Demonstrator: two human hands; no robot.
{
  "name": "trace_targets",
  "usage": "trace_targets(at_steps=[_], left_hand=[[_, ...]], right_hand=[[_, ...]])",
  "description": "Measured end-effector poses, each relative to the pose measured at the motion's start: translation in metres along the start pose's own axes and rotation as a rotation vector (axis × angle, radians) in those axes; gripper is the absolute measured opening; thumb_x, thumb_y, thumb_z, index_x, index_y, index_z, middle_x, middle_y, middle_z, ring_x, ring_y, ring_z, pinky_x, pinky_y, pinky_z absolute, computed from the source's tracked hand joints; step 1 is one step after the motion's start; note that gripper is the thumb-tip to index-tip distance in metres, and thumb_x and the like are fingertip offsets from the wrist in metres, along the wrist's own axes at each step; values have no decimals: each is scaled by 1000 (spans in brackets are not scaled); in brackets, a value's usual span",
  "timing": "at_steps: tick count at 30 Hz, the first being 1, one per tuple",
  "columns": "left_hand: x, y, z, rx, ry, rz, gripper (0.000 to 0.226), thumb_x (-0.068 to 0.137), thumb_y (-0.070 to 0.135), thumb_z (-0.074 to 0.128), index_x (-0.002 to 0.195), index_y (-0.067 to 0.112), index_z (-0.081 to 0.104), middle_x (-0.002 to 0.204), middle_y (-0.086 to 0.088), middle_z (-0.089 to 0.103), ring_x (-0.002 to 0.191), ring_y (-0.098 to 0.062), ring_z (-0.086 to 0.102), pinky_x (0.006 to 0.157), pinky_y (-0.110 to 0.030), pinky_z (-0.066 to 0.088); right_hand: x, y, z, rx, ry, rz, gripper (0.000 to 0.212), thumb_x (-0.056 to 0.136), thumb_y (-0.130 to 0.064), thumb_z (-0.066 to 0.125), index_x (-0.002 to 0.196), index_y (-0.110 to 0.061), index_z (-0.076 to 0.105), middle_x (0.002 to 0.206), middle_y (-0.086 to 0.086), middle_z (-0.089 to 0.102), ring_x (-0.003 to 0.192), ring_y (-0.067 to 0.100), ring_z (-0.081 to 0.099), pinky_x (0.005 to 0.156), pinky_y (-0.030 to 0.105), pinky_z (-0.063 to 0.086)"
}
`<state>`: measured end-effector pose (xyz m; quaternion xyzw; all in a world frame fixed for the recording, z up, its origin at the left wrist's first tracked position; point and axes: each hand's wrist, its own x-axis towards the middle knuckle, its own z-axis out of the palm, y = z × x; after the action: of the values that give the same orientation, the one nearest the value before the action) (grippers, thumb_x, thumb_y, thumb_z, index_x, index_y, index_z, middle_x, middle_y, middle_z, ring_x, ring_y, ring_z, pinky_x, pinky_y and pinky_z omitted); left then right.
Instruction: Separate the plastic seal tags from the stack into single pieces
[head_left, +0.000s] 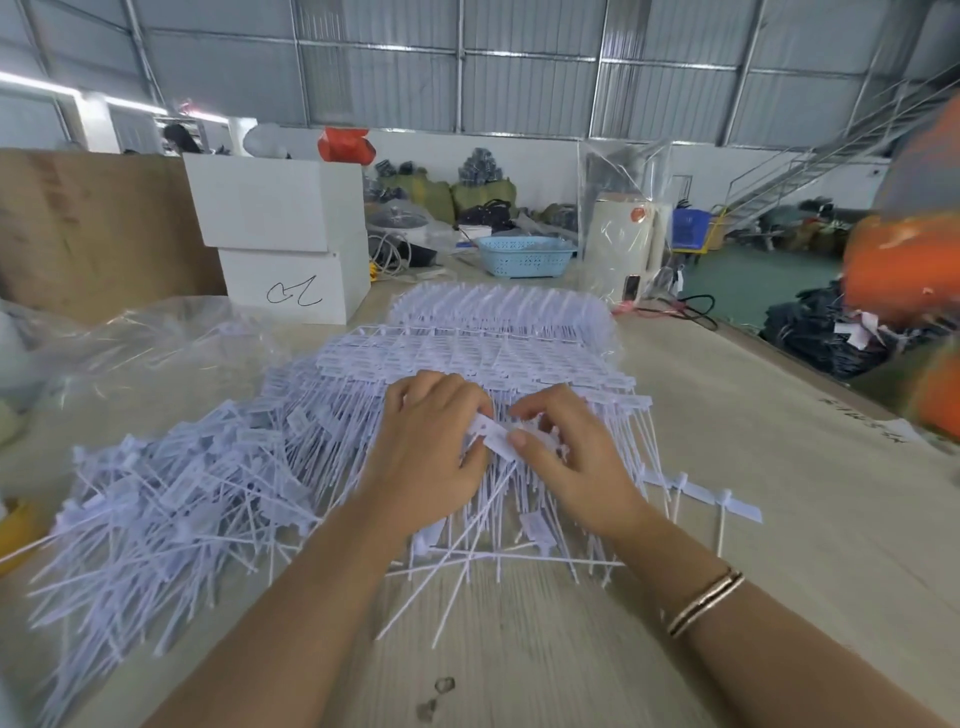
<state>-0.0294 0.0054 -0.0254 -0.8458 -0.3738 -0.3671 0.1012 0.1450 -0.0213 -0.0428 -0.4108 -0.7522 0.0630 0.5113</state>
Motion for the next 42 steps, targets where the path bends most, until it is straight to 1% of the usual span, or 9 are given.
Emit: trace_targets(at_steps=[3,7,10,14,18,26,33,39,42], left_hand=[[0,0,1,-96,29,-6,26,79,36,46,87,16,62,85,5,54,92,-16,41,78,-32,27],[-1,-2,5,-220,18,-32,14,78,25,57,81,12,60,80,10,49,86,-18,44,70,-35,37],[-1,-4,5,-344,26,-116,22,79,33,49,80,12,56,79,8,51,87,-14,41,72,-32,37],[-1,-6,7,-113,-21,-23,18,75,27,57,87,14,63,86,6,55,93,-21,45,74,-36,40],[-3,1,15,20,-50,14,29,69,20,69,97,16,63,93,3,60,99,-17,38,79,-34,34],[-5,0,9,-15,-77,16,31,68,32,58,97,20,59,94,13,54,108,-15,43,93,-31,18],[-3,0,12,-77,-86,-92,23,88,45,33,79,31,48,79,21,48,106,-8,44,97,-32,8],[-5,-11,25,-84,-134,-142,25,87,47,32,67,34,41,70,21,47,102,-3,39,90,-27,7],[-5,-11,24,-109,-171,-176,34,85,49,32,55,34,34,61,16,43,94,1,36,87,-26,6]], right_hand=[[-2,1,4,94,-134,134,11,94,-39,48,94,-32,57,80,0,59,71,16,55,64,29,42],[-3,5,3,245,-150,227,19,96,-29,45,82,-31,57,71,-9,50,64,8,45,62,17,35],[-2,9,2,177,-179,318,27,101,-19,42,79,-31,54,75,12,50,67,20,47,64,25,37],[-1,3,3,116,-57,217,18,98,-16,42,92,-26,56,88,-2,53,79,9,49,73,16,38],[0,-5,4,123,-95,247,20,85,-46,56,74,-29,58,76,-10,54,76,3,50,75,18,36],[0,-3,1,-74,-210,212,17,84,-26,70,76,-16,59,77,0,55,80,15,50,84,41,34],[-3,-10,0,143,-270,271,15,86,-8,66,75,2,62,76,17,58,69,5,47,70,12,35],[-1,-12,7,246,-369,244,21,93,-6,55,88,6,72,85,35,60,86,47,57,87,51,40],[-4,-8,10,217,-329,268,23,94,-7,54,85,0,74,79,34,61,86,45,57,88,53,37]])
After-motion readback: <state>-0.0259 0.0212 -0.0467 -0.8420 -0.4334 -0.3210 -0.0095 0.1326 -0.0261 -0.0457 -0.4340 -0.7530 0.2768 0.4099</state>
